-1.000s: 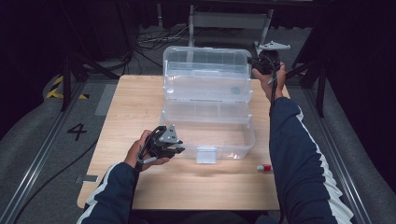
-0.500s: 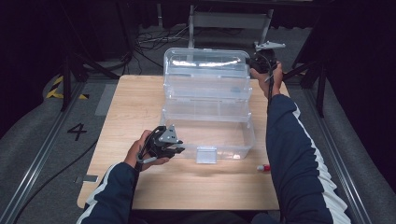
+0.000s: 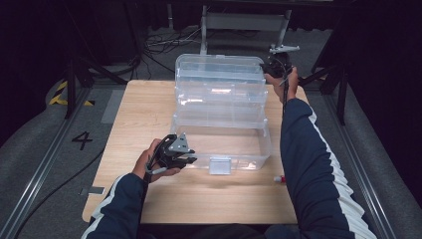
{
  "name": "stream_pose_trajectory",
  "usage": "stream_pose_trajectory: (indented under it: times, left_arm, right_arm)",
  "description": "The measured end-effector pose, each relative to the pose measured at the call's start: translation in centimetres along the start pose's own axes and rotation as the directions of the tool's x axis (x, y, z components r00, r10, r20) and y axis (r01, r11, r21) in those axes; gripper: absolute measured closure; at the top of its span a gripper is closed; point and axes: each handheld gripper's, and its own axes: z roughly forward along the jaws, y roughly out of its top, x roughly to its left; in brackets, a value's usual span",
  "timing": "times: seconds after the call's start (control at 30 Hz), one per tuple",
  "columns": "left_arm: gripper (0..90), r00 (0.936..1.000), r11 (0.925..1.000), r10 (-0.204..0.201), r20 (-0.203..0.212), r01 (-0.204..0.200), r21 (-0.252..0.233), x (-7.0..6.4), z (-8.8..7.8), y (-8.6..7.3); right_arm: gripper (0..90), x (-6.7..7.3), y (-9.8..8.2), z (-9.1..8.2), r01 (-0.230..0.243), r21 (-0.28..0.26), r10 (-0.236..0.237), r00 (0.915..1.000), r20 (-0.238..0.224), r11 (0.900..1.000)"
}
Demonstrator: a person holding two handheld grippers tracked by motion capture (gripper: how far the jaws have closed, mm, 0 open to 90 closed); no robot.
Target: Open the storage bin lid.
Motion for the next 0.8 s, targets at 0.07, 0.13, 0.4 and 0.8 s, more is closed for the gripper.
stream_pose_trajectory:
  times: [0.07,0.13,0.4,0.8]
  left_arm:
    - [71.9,1.0000,1.0000,0.002,-0.001,-0.002,-0.002,0.0,0.0,0.0]
    - [72.0,1.0000,1.0000,-0.001,-0.001,0.001,-0.006,0.0,0.0,-0.1]
    - [71.9,1.0000,1.0000,-0.001,0.001,0.001,-0.001,0.0,0.0,-0.1]
    - [72.4,0.9998,1.0000,-0.001,0.022,0.000,0.010,0.1,0.1,-0.2]
  right_arm:
    - [80.7,0.0,0.0,0.1,0.003,0.007,-0.003,1.0000,0.000,1.000]
    - [80.6,0.0,0.1,0.2,0.008,0.008,-0.008,1.0000,-0.003,1.000]
    - [80.5,-0.2,-0.1,0.8,0.001,0.027,-0.001,1.0000,-0.001,1.000]
    - [81.5,-0.5,-0.5,1.1,-0.005,0.052,0.007,0.9997,-0.024,0.999]
